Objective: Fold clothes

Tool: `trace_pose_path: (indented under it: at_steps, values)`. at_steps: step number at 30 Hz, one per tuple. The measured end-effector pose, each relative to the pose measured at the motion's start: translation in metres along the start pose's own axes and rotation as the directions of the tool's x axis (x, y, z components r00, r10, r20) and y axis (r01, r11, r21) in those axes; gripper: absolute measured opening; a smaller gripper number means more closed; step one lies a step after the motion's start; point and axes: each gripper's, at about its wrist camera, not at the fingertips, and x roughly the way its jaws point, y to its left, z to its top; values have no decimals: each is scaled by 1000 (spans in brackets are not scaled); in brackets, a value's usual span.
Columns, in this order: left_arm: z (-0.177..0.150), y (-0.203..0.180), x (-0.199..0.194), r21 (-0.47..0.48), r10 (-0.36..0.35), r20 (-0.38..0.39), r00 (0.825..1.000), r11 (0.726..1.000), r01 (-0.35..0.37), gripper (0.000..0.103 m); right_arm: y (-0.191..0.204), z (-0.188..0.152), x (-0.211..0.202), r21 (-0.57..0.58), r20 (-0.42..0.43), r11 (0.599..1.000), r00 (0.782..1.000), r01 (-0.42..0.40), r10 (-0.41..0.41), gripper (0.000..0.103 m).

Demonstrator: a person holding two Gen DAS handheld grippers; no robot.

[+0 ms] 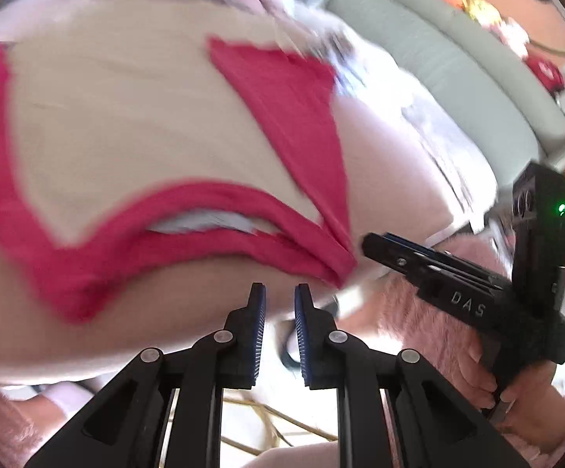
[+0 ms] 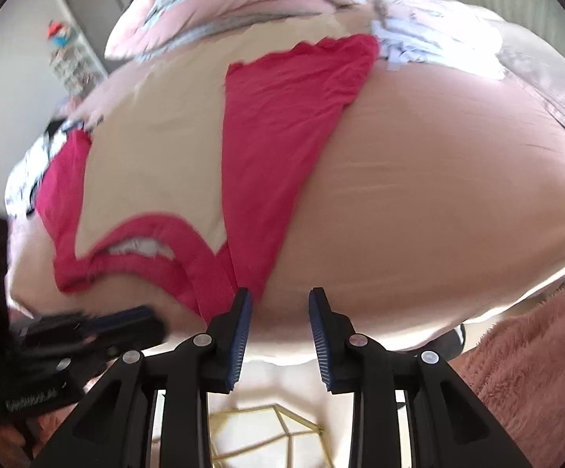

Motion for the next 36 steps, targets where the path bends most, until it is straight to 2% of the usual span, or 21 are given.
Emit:
trace_pose_path:
  at_steps: [2,5,9,11,14,16,18,20,23,25,28,31,32,33,34,36]
  values:
    - [1,26,-21,-101,35,54,998,994,-29,14,12,9,-2,-19,22,999,999,-27,27,30]
    - [2,65,-51,-255,97,127,987,965,-62,14,50,25,5,-128,7,988,996,-82,83,30]
    - [21,102,-67,-327,132,179,975,943,-67,14,113,46,23,-299,-43,937,983,-183,179,30]
    - [34,106,-69,-289,168,190,967,951,-108,14,141,53,35,-344,-59,917,979,-204,196,30]
    - [47,120,-66,-255,231,130,964,948,-193,14,174,59,56,-376,-95,895,971,-240,220,30]
    - [49,137,-58,-250,250,36,968,940,-233,14,177,52,69,-355,-139,893,961,-276,241,30]
    - [43,148,-44,-196,248,-78,966,946,-259,14,172,37,74,-365,-141,894,965,-260,222,30]
    - [37,149,-51,-142,217,-89,972,963,-228,14,166,22,79,-376,-144,894,968,-244,204,28]
    - [33,154,-61,-124,206,-166,965,966,-227,14,160,12,71,-390,-166,896,973,-212,158,28]
    - [34,155,-69,-126,208,-167,964,965,-230,14,164,11,64,-420,-171,887,977,-192,131,29]
    - [40,163,-81,-172,216,-93,972,958,-230,14,173,13,55,-451,-164,874,979,-184,122,30]
    - [44,187,-90,-318,242,-25,970,918,-237,14,194,23,50,-443,-131,866,972,-233,194,31]
    - [42,196,-93,-366,238,-1,971,904,-222,15,202,23,52,-454,-128,859,971,-237,200,37]
    - [40,206,-95,-413,236,24,971,887,-205,15,211,22,55,-471,-128,851,972,-234,196,39]
    - [37,216,-100,-463,241,53,969,866,-190,19,217,20,59,-478,-131,848,974,-227,186,39]
    - [34,231,-107,-535,290,83,953,820,-203,28,217,16,65,-434,-136,873,974,-221,179,39]
